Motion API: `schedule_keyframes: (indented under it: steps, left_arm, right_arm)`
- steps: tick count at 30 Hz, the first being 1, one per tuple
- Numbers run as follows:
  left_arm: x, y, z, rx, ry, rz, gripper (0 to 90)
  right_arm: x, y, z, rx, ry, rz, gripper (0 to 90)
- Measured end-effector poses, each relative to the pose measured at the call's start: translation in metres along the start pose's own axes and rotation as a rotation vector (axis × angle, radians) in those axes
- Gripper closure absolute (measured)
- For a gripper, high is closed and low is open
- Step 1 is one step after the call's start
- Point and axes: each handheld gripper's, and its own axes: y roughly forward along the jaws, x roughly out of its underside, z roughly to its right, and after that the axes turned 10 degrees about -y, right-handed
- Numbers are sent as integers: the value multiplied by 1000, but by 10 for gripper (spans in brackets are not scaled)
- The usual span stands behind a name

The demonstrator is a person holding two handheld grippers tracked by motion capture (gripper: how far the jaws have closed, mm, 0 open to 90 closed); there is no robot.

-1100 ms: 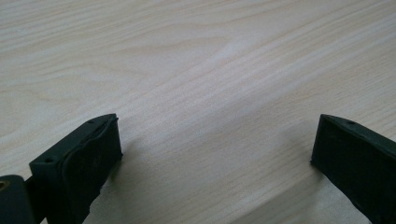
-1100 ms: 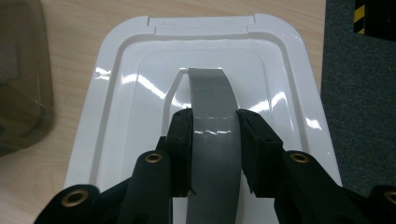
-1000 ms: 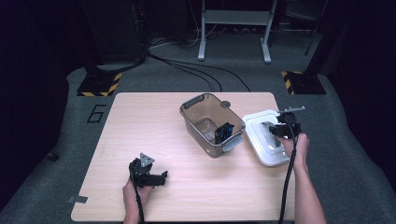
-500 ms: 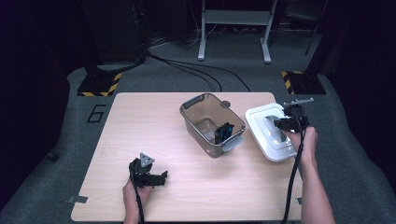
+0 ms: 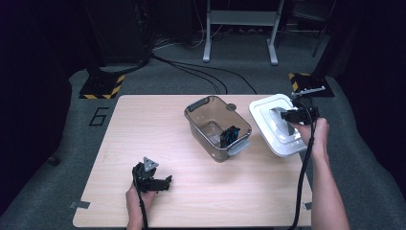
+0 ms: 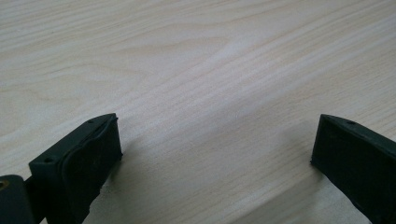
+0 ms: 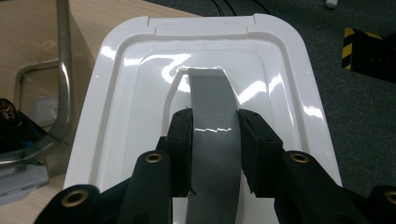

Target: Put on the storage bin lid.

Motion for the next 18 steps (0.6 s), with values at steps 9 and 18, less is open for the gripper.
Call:
schedule_keyframes:
  steps: [9,18]
  left_arm:
    - [0,0,0,1,2,-1,13]
    - [0,0,0,1,0,0,14]
  right_arm:
    - [-34,-14,-17,-33,-51,31,665]
    - [-62,-13,-43,-88,-106,49,665]
